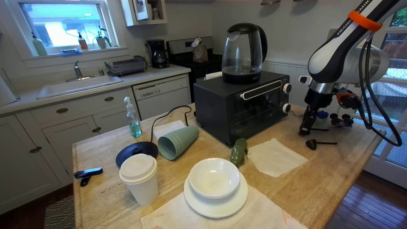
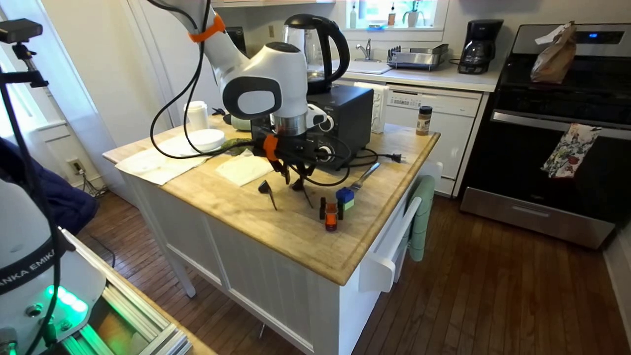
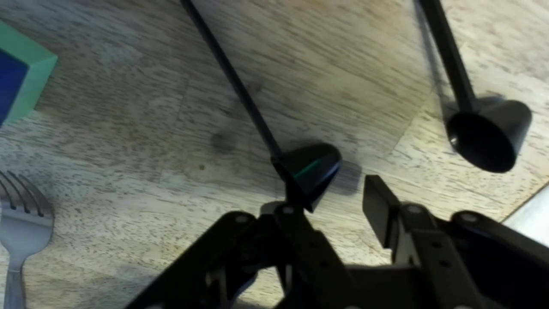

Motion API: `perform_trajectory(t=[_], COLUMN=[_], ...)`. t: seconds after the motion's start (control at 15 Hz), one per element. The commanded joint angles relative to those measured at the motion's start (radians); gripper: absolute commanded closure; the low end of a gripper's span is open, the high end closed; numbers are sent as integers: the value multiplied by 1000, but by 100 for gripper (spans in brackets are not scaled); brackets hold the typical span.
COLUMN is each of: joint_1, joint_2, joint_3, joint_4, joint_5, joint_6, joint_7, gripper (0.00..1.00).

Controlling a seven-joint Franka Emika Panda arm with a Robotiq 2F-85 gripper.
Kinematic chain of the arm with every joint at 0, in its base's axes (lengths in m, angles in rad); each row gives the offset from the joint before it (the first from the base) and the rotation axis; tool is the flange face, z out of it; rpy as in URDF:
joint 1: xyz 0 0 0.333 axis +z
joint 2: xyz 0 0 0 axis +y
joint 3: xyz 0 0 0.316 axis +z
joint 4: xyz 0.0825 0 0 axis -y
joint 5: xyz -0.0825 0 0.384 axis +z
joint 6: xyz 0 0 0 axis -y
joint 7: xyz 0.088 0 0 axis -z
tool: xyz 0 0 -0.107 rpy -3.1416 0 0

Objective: Stack the two measuring spoons together

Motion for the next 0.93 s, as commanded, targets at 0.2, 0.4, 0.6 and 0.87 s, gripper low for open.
perform_trajectory(t=[0.2,0.4,0.6,0.87], joint_1=[-26,-28,-38,-68], joint_2=[23,22,21,8], joint_3=[15,16,22,42], joint_4=[27,32,36,60], joint_5=[33,36,52,144], joint_6=[-1,-7,-27,-156], joint_7=[-39,-39,-41,-69], gripper=[100,99,99,99])
